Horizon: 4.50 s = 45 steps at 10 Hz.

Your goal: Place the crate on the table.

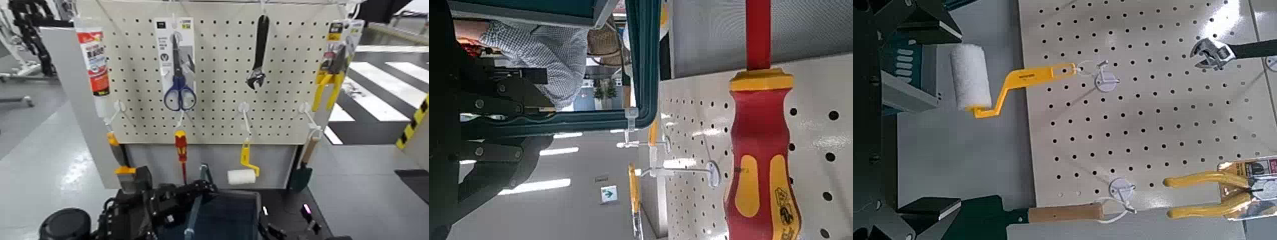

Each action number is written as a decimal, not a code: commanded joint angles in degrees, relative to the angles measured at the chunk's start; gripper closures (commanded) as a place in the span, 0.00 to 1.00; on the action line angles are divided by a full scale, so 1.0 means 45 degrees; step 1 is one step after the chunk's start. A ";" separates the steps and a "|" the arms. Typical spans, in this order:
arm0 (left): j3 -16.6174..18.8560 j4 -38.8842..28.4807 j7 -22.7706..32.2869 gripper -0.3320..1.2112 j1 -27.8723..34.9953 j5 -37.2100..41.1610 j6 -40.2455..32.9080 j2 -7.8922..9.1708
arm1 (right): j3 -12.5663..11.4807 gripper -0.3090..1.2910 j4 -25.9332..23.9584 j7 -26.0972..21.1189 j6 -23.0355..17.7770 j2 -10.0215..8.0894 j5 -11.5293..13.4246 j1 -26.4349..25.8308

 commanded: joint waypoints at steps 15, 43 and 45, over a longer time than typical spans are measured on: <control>0.0011 -0.0101 0.0254 0.97 0.0833 0.0000 -0.1492 -0.0670 | -0.0014 0.28 0.0058 -0.0020 -0.0050 -0.0022 -0.0114 0.0031; 0.2882 -0.7426 0.5489 0.30 0.8548 -1.9433 -1.5320 -0.2545 | -0.0112 0.28 -0.0176 0.0000 0.0048 -0.0041 -0.0056 0.0128; 0.2725 -0.7152 0.5899 0.30 0.8880 -2.0273 -1.6296 -0.2623 | -0.0072 0.29 -0.0255 -0.0020 0.0204 -0.0061 -0.0056 0.0128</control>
